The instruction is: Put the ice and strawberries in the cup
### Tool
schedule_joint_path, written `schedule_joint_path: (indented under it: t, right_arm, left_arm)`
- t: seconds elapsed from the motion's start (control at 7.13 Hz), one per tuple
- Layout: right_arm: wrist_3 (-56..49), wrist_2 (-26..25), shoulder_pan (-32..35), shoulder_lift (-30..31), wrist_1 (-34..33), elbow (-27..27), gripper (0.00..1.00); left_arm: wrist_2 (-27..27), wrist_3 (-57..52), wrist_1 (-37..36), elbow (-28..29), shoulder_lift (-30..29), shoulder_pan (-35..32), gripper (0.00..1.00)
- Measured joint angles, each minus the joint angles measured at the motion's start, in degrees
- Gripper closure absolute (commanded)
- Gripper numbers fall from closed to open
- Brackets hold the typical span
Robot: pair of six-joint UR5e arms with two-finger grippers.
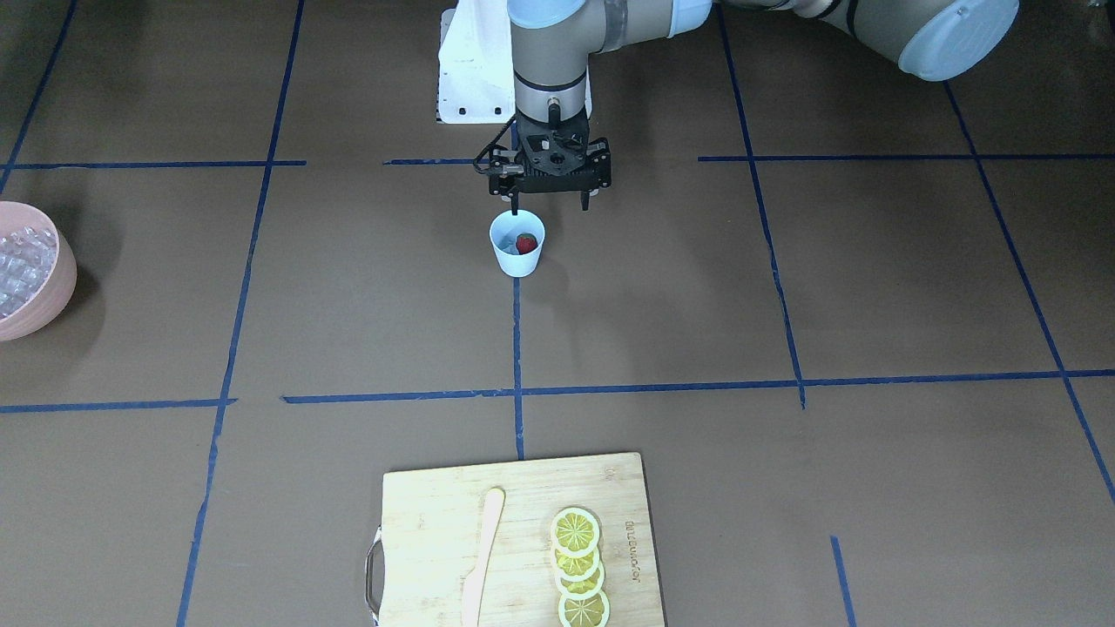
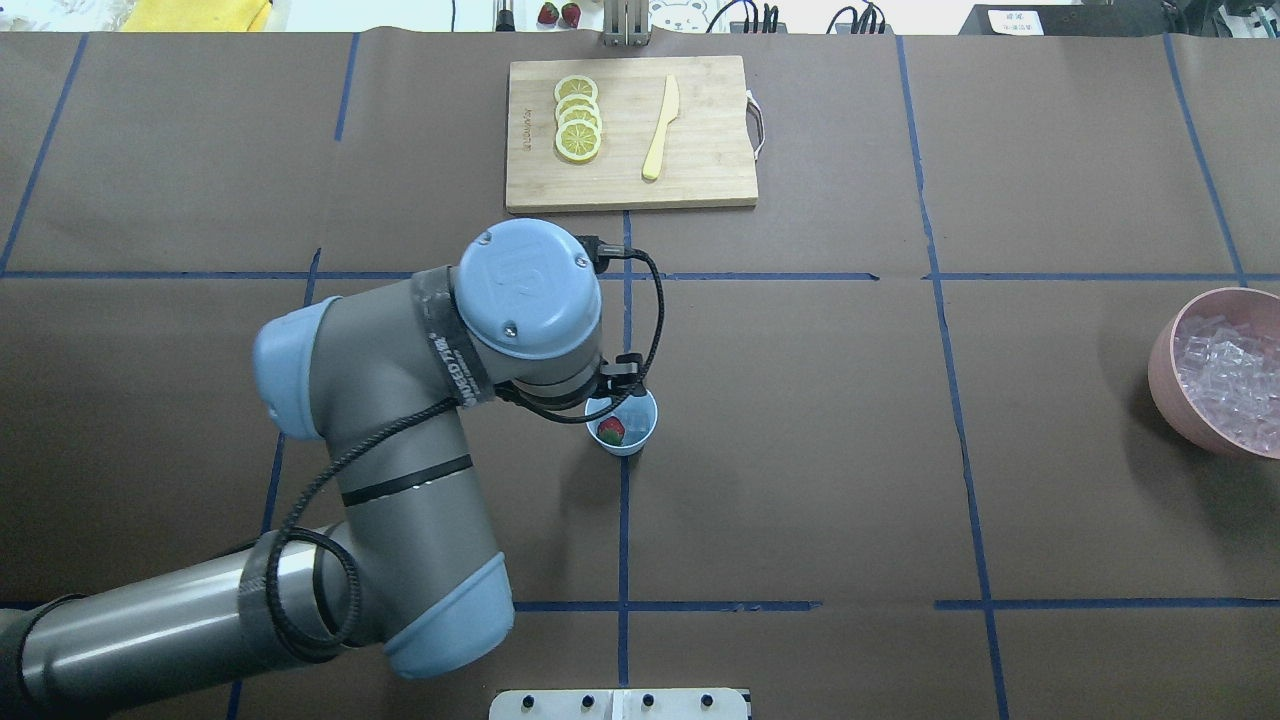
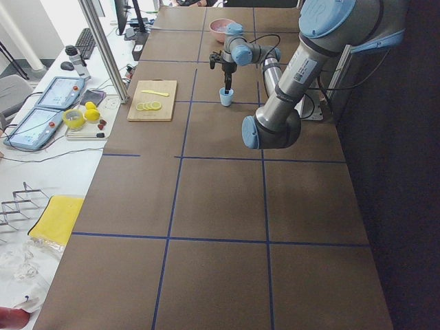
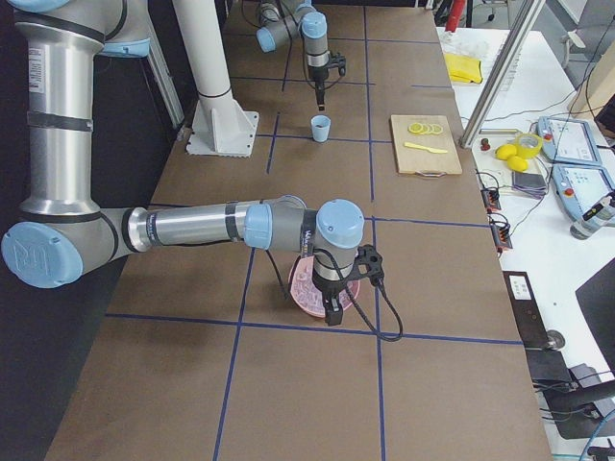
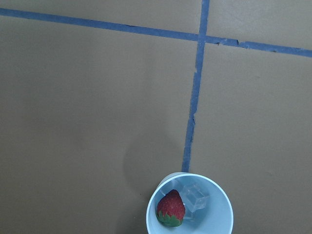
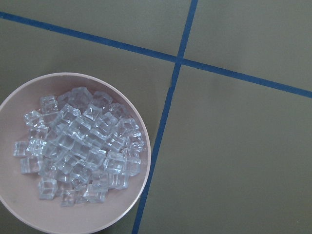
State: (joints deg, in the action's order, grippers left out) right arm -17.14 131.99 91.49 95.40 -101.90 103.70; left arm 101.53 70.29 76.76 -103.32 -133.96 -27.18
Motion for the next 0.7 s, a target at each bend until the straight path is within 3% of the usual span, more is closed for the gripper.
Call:
schedule_joint_path:
  t: [0.42,0.7]
  right_arm:
    - [0.0,0.0,0.0,0.0,0.3,-0.1,0.01]
    - [0.0,0.0,0.0,-0.1,0.3,-0.1,0.01]
  left_arm:
    - [9.7,-24.0,0.1,-7.7,13.3,-13.2,0.0]
    - [16.6,-44.0,0.3,-8.5,22.0,-25.9,0.0]
